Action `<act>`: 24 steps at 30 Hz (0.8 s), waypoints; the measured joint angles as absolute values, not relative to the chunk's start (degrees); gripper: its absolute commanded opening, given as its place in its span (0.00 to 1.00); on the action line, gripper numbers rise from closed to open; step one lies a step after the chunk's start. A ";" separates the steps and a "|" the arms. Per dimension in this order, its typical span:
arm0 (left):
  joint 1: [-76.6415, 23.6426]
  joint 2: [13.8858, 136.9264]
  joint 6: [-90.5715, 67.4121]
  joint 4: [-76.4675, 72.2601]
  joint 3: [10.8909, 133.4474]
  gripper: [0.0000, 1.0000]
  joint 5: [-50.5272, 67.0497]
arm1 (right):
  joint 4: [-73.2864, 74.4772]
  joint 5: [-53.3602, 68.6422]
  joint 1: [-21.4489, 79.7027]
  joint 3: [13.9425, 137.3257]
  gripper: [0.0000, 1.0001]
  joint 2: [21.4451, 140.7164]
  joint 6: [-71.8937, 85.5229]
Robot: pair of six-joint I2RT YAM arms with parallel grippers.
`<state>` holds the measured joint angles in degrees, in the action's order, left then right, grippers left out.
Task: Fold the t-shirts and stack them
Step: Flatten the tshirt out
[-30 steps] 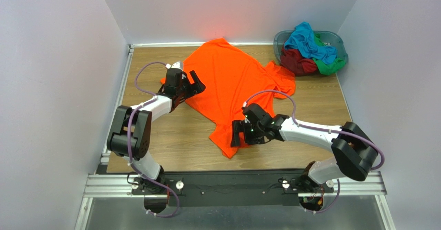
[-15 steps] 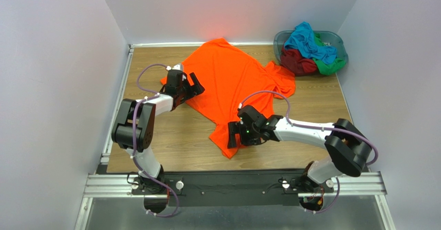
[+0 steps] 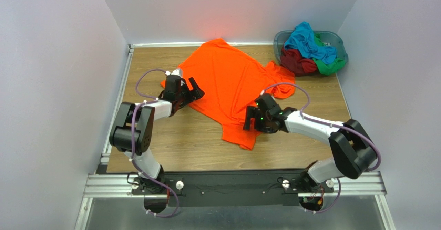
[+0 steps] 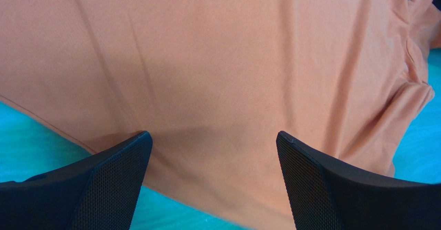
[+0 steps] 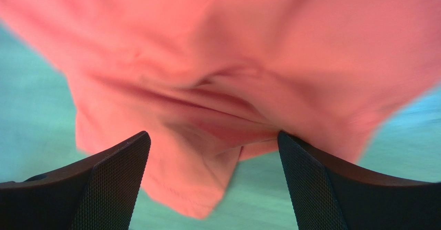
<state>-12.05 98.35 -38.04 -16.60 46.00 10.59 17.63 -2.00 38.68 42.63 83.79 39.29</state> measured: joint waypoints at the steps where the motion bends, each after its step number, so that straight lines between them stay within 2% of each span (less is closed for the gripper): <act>1: -12.05 97.76 -38.22 -16.80 45.23 0.99 10.92 | 17.61 -2.31 36.25 42.57 1.00 83.72 38.68; 13: -14.24 87.02 -41.21 -15.49 35.18 0.98 13.63 | 21.23 -7.18 15.53 44.93 1.00 85.56 31.03; 19: -15.62 76.64 -42.28 -10.13 33.45 0.99 11.70 | 23.59 -4.23 14.41 47.35 1.00 83.20 26.87; 24: -14.72 68.40 -42.41 -4.19 35.83 0.98 3.81 | 25.32 -2.22 14.50 47.13 1.00 71.66 25.78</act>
<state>-14.72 68.40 -42.41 -4.19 35.83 3.81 25.32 -2.22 14.50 47.13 71.66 25.78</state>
